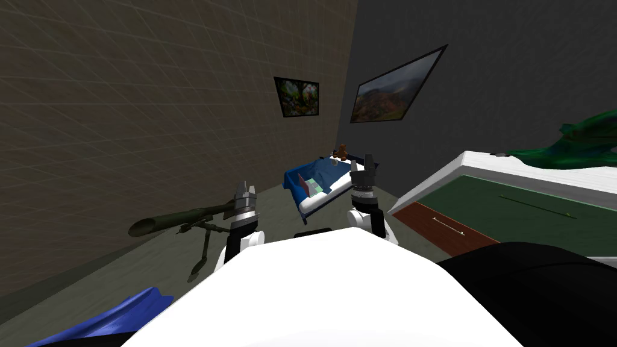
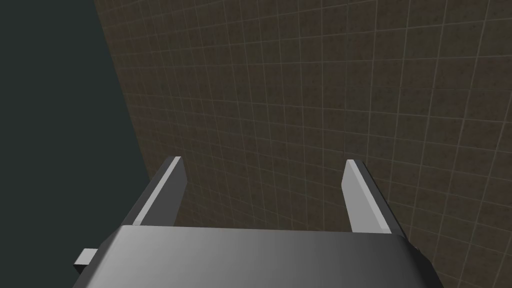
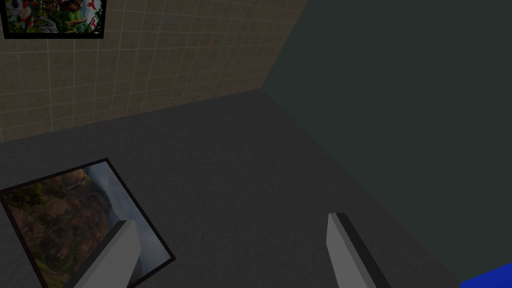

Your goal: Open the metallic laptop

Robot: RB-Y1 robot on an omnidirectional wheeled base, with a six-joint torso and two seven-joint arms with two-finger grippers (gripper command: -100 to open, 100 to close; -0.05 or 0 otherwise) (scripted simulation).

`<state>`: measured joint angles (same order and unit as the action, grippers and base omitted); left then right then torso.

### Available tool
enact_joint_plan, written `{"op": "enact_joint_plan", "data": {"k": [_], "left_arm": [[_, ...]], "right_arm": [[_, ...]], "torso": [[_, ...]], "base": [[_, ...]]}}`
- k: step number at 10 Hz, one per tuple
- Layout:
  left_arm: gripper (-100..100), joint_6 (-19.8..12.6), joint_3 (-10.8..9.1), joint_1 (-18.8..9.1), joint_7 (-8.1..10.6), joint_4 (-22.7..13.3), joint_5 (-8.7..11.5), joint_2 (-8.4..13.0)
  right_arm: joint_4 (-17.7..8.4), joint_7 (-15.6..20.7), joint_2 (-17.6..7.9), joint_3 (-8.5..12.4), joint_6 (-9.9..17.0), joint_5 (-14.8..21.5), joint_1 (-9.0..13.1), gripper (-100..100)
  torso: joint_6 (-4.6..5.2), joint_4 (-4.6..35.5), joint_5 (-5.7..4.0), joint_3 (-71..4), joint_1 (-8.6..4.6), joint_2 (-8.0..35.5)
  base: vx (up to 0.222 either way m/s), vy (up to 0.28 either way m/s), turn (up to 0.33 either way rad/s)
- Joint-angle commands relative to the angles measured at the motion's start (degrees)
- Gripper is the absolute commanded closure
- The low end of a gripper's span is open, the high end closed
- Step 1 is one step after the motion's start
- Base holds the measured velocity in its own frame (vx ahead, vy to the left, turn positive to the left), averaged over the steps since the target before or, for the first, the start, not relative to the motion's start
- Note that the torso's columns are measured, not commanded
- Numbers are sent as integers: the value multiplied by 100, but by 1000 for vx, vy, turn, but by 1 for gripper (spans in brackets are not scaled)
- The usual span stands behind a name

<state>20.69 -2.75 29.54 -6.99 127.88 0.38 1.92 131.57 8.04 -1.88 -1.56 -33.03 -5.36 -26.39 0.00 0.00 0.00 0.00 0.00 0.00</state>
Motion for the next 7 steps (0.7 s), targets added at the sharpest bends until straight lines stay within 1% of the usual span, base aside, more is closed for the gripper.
{"op": "enact_joint_plan", "data": {"k": [1, 3, 7], "left_arm": [[0, 0, 0, 0, 0, 0, 0, 0], [0, 0, 0, 0, 0, 1, 0, 0], [0, 1, 0, 0, 0, 2, 0, 0]], "right_arm": [[0, 0, 0, 0, 0, 0, 0, 0], [1, 0, 0, 0, 0, 0, 0, 0], [2, 0, 0, 0, 0, 0, 0, 0]], "torso": [[0, 235, 0, -467, 0, 232], [0, 1006, 0, -2014, 0, 1003], [0, 2691, 0, -5381, 0, 2693]], "base": [[0, 0, 0], [0, 0, 0], [0, 0, 0]]}}
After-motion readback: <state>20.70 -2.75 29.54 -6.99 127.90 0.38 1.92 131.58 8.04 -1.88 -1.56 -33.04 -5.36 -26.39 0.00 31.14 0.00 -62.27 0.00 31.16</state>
